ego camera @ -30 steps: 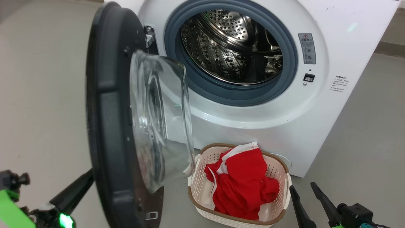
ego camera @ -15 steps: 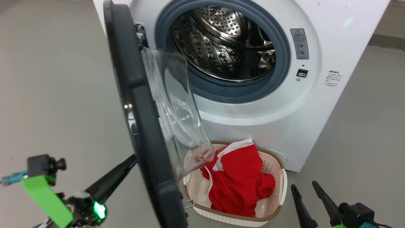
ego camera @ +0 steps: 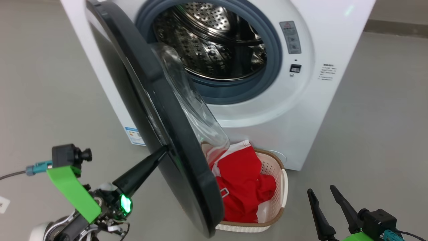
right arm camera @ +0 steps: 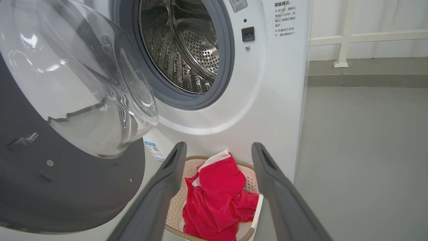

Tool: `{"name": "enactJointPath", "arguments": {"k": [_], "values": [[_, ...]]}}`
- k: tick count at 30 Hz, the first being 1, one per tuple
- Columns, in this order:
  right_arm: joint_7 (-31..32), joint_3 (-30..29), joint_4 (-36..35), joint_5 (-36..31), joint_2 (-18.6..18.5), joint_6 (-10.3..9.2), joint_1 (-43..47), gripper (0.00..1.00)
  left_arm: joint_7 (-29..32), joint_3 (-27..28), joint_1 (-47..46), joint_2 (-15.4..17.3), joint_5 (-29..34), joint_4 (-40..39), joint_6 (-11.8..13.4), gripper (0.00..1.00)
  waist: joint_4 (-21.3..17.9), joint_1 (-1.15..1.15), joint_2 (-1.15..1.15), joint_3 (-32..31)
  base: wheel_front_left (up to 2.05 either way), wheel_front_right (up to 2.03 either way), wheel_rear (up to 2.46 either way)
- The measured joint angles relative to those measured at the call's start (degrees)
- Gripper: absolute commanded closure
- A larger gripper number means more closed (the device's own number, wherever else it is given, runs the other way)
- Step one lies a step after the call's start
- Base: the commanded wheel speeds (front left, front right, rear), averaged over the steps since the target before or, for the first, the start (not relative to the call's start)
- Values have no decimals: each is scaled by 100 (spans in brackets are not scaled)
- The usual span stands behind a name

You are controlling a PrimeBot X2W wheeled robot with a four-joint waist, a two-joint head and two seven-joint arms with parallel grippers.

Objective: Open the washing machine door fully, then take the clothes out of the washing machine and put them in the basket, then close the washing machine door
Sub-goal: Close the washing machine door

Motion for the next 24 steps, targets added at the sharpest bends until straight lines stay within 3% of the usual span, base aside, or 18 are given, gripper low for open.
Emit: {"name": "enactJointPath", "arguments": {"k": [13,24], "values": [[0,-42,-58,-49,-27,0,-250,0,-576,-408,-686,-27,101,248,0,100,-426,0,0,377,0,0,0],[0,-152,-92,-52,-26,0,-477,0,-1444,-850,-1272,-47,223,436,0,100,-718,0,0,668,0,0,0]]}}
